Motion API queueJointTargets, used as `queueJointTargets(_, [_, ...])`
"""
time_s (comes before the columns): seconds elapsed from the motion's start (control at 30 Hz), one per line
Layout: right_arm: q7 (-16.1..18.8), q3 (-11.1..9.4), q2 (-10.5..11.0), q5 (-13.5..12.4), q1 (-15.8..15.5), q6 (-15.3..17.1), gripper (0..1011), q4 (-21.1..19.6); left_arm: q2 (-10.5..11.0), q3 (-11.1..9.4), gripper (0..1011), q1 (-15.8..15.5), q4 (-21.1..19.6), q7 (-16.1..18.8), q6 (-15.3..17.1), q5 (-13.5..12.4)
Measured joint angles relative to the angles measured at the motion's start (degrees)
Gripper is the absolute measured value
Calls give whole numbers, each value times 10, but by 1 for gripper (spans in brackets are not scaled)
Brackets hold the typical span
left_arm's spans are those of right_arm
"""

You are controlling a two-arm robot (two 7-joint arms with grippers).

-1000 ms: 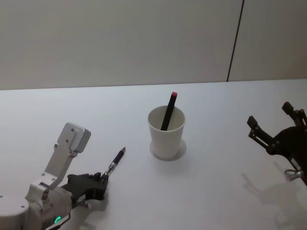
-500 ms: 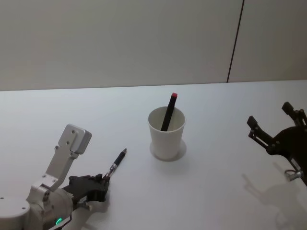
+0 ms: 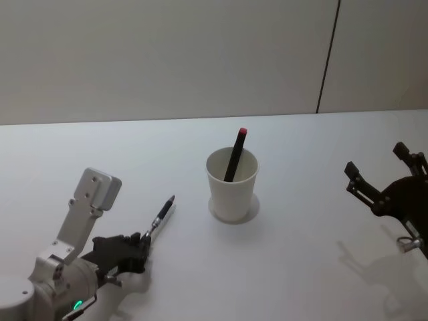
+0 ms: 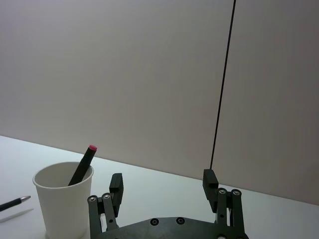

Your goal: Place the pen into the pen holder.

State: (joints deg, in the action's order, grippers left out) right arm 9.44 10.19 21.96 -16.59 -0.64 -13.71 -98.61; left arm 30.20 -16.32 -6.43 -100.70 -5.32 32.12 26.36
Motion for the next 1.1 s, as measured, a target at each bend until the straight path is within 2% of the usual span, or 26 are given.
queueJointTargets(0.43, [0,0,0,0,0,0,1002,0,24,16,169,14,-23,-15,-55,-1])
queueJointTargets(0.6, [0,0,0,0,0,0,1002,0,37,23,170,20,-30,-30,-79,0])
queueJointTargets(0.77, [0,0,0,0,0,0,1002,0,56,33,169,31,-36,-56,-116,7])
queueJointTargets(0.83, [0,0,0,0,0,0,1002,0,57,34,169,32,-37,-59,-120,8])
queueJointTargets(1.0, [0,0,0,0,0,0,1002,0,75,43,169,43,-41,-86,-161,17])
queueJointTargets(1.1, [0,0,0,0,0,0,1002,0,80,45,169,47,-42,-96,-173,20])
